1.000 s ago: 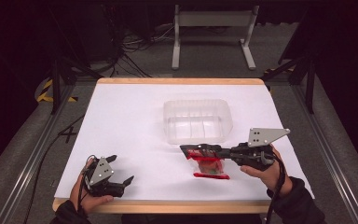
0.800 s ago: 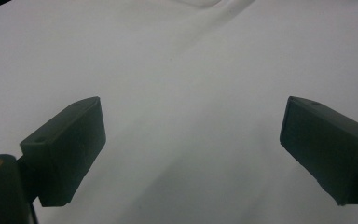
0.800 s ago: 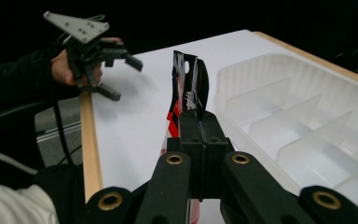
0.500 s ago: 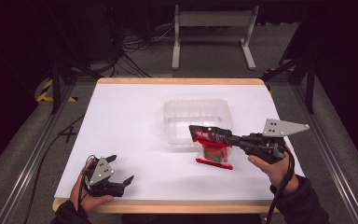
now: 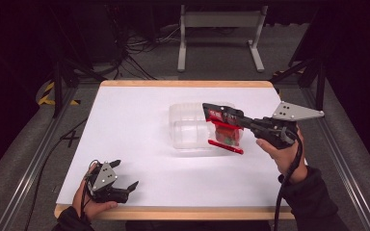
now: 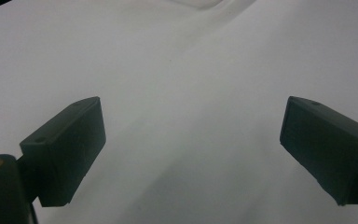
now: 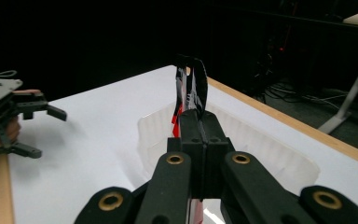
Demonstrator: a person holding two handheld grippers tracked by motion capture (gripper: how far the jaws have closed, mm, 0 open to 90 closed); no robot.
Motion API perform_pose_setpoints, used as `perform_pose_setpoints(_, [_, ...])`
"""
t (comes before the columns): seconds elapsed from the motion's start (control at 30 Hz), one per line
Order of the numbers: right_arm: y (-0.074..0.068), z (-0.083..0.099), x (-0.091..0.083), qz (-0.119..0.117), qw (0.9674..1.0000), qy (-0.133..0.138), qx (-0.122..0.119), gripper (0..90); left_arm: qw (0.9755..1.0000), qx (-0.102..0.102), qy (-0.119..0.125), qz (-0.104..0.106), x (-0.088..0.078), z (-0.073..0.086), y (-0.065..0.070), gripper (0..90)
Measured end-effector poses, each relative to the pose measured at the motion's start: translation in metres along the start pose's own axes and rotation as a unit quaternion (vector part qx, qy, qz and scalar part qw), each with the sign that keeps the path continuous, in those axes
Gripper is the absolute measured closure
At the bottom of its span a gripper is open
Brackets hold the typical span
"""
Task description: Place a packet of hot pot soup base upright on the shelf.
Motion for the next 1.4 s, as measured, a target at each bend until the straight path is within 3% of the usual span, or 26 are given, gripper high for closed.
perform_pose_setpoints(0.3, [0.014,-0.011,0.03,0.047,0.9988,-0.01,0.005,90.0,1.0,-0.001,0.0,0.004,0.0,0.0,0.0,7.4])
perform_pose_setpoints(0.47, [0.021,-0.013,0.052,0.067,0.9973,-0.017,0.025,90.0,1.0,0.001,0.0,0.005,0.001,0.0,0.001,7.5])
perform_pose_setpoints(0.63, [0.028,-0.015,0.073,0.102,0.9939,-0.03,0.031,90.0,1.0,0.004,0.0,0.006,0.001,0.0,0.001,7.5])
perform_pose_setpoints(0.83, [0.029,-0.017,0.095,0.122,0.9911,-0.032,0.043,90.0,1.0,0.002,0.001,0.006,0.001,0.0,0.001,7.6])
perform_pose_setpoints(0.97, [0.028,-0.014,0.108,0.145,0.9875,-0.041,0.045,90.0,1.0,0.005,0.0,0.007,0.001,-0.001,0.002,7.6])
perform_pose_setpoints(1.1, [0.034,-0.011,0.114,0.176,0.9811,-0.042,0.068,90.0,1.0,0.006,0.0,0.008,0.001,0.0,0.002,7.6])
perform_pose_setpoints(1.23, [0.039,-0.013,0.117,0.198,0.9762,-0.026,0.085,90.0,0.9999,0.005,0.0,0.009,0.001,0.0,0.002,7.6])
perform_pose_setpoints(1.33, [0.037,-0.011,0.122,0.197,0.9759,-0.019,0.091,90.0,0.9999,0.005,0.001,0.009,0.002,0.0,0.002,7.5])
perform_pose_setpoints(1.4, [0.034,-0.005,0.129,0.184,0.9771,-0.022,0.104,90.0,0.9999,0.005,0.001,0.009,0.002,0.0,0.002,7.5])
Point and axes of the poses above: each handheld gripper's, and its own axes: x roughly forward along the jaws, z roughly out of its underside, y roughly to its right, the point moved 7 cm from there along x, roughly forward along the jaws, and after that the axes turned 3 degrees about x, right-handed, at the moved point
